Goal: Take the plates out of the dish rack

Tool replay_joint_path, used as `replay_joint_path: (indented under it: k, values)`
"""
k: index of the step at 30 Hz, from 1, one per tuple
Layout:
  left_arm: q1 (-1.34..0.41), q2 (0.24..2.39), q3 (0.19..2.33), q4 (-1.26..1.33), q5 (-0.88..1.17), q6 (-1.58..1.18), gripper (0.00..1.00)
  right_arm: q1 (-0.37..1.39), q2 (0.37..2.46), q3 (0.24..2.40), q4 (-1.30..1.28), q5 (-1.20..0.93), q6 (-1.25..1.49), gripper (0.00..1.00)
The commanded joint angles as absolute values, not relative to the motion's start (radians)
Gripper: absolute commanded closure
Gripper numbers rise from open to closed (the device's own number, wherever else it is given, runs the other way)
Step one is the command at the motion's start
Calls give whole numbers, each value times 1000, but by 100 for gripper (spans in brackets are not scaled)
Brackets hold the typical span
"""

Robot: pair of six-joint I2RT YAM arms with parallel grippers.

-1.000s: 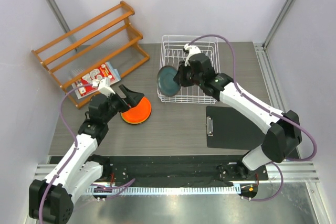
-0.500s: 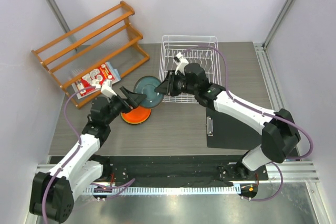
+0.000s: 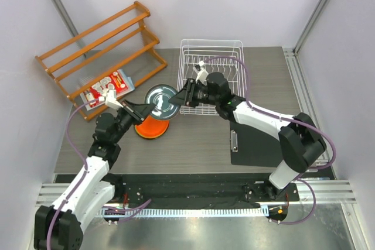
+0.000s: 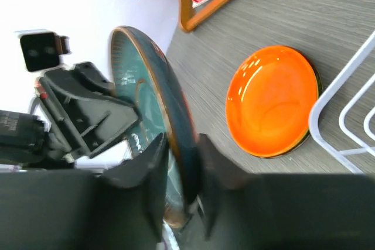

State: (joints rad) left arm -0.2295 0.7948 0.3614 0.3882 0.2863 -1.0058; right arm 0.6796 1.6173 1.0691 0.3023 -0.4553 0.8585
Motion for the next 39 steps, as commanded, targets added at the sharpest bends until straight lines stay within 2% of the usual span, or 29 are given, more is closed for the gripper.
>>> replay_joint_path:
  k: [1,2,4,9,14,21,32,34,35,37,38,39]
  values:
    - [-250,701,360,256,174,-855,100,739,1594,1179,214,-470,731,54]
    - [-250,663,368,200,158,-829,100,739,1579,1192,168,-392,697,47]
    - [-250,634,388,131,111,-807,100,724,1554,1207,68,-309,614,43]
    - [-249,543,385,3,8,-773,100,690,1485,1242,-100,-68,473,39]
    - [-249,534,368,-43,-83,-735,100,638,1419,1233,-164,32,397,35]
    - [-249,618,319,18,-121,-752,100,562,1371,1200,-179,22,396,35]
    - [-249,767,265,153,-120,-776,100,537,1381,1154,-179,-26,405,35]
    - [-249,772,265,149,-126,-775,91,532,1387,1151,-179,-26,402,35]
    - [-249,770,262,143,-130,-775,78,534,1391,1150,-181,-28,399,35]
    - [-249,769,259,140,-135,-773,66,529,1393,1151,-179,-26,394,35]
    - [-249,769,261,129,-138,-773,49,526,1394,1152,-179,-31,394,35]
    - [-249,761,259,123,-141,-772,47,525,1394,1151,-179,-32,394,35]
